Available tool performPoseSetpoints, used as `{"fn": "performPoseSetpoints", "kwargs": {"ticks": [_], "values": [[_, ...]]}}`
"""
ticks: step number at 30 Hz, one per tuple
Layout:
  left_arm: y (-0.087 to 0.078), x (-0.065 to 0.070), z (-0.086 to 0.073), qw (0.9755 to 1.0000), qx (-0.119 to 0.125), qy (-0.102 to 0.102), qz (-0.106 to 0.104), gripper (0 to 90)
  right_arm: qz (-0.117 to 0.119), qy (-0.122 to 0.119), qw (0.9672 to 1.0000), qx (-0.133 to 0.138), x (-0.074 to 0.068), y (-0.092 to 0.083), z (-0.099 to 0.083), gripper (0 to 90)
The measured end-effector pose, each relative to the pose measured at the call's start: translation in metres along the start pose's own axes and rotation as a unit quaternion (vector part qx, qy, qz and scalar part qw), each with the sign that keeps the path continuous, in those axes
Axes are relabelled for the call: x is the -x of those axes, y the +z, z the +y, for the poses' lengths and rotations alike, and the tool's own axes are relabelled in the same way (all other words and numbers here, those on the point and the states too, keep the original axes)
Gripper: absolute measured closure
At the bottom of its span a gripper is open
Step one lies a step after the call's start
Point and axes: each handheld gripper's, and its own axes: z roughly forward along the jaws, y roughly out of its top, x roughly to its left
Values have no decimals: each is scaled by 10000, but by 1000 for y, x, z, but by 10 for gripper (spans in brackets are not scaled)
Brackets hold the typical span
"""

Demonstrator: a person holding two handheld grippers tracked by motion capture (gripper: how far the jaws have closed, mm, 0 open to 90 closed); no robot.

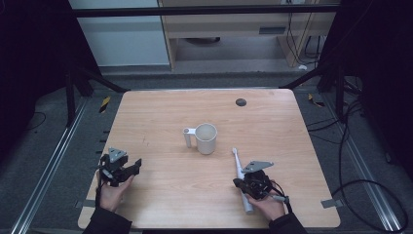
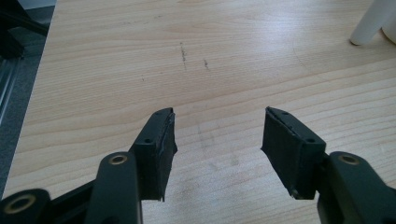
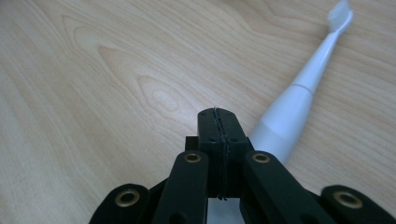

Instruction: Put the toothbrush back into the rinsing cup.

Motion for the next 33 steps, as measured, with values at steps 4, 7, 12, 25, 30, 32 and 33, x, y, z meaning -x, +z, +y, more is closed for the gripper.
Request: {"fn": "performPoseSetpoints", "kwargs": {"ticks": [4,7,12,25,30,32,33], "values": [[0,0,0,10000,0,-5,6,430,61,-24,10000,-37,-3,-3,-4,900],[0,0,0,10000,1,-4,11,430,74,-2,10000,-54,-4,-7,-8,900],[0,-1,0,10000,-2,-7,17,430,126,51,9999,-91,-3,-10,-13,900],[-1,-1,0,10000,3,-9,16,430,-488,206,9983,248,9,-29,-15,900],[-1,-1,0,10000,2,-7,22,430,-575,356,9977,3,17,-30,-27,900],[-1,-1,0,10000,2,-9,23,430,-544,368,9978,-39,16,-30,-29,900],[-1,-1,0,10000,0,-9,22,430,-558,336,9979,-39,16,-30,-29,900]]}}
